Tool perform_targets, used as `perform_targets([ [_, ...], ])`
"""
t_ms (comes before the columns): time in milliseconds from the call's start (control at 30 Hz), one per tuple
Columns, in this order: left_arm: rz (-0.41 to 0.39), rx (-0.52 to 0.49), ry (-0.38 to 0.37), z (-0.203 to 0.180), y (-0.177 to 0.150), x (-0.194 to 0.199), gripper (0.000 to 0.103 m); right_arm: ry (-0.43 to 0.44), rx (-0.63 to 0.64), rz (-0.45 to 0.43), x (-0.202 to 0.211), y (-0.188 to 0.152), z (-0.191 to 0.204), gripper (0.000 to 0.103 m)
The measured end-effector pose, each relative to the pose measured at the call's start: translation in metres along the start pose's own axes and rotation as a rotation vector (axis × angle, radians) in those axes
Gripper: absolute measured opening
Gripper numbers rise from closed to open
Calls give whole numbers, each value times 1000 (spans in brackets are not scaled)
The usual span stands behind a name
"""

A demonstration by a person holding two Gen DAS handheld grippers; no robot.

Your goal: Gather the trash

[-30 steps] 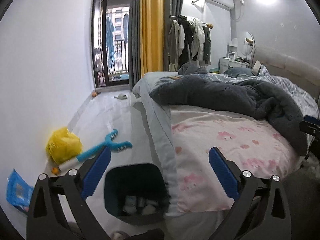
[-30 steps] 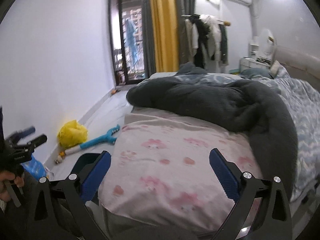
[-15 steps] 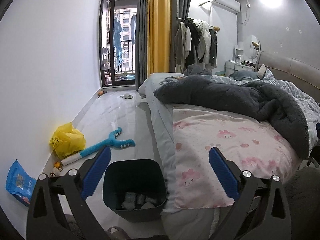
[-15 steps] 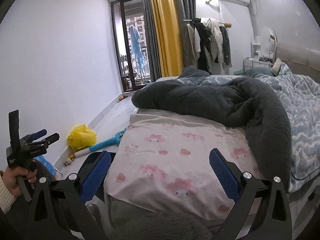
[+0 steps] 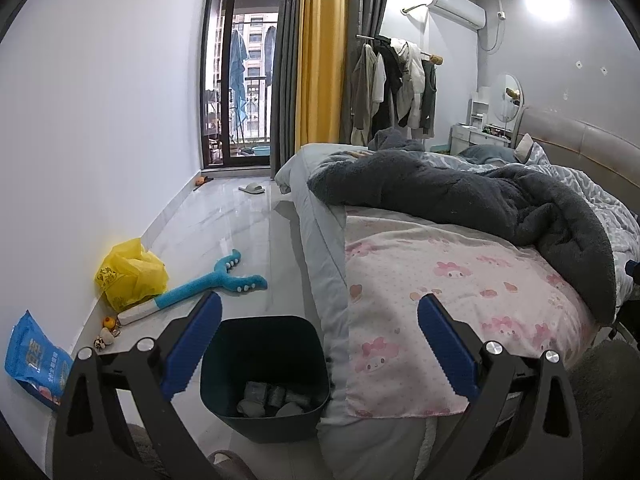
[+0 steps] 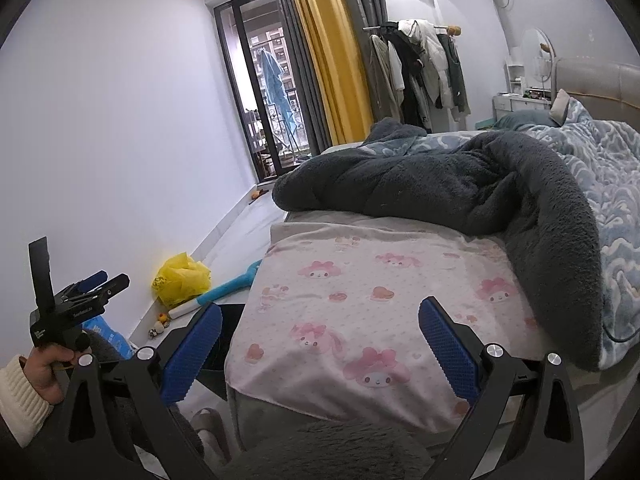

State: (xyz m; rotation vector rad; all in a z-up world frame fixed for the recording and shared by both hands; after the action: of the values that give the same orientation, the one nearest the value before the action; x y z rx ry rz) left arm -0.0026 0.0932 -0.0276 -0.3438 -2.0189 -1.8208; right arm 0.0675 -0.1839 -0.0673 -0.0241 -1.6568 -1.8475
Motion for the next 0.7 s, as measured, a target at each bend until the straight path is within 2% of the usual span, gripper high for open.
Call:
perform_targets([
  [700,2,2,0,0,0,0,100,-3,27,2,-1,0,5,100],
])
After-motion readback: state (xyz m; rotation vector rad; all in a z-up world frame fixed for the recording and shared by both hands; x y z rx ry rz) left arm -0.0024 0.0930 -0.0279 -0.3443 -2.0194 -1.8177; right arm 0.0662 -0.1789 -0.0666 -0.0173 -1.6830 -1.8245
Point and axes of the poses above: each gripper's, at about its wrist camera, not at the fingertips, and x roughly against the way its jaws point, z to its left, y to its top, the point moved 6 cm from there along -x, roughly the way its jaws point, and after that the axes turned 5 degrees about -y, right-handed, at the moved point
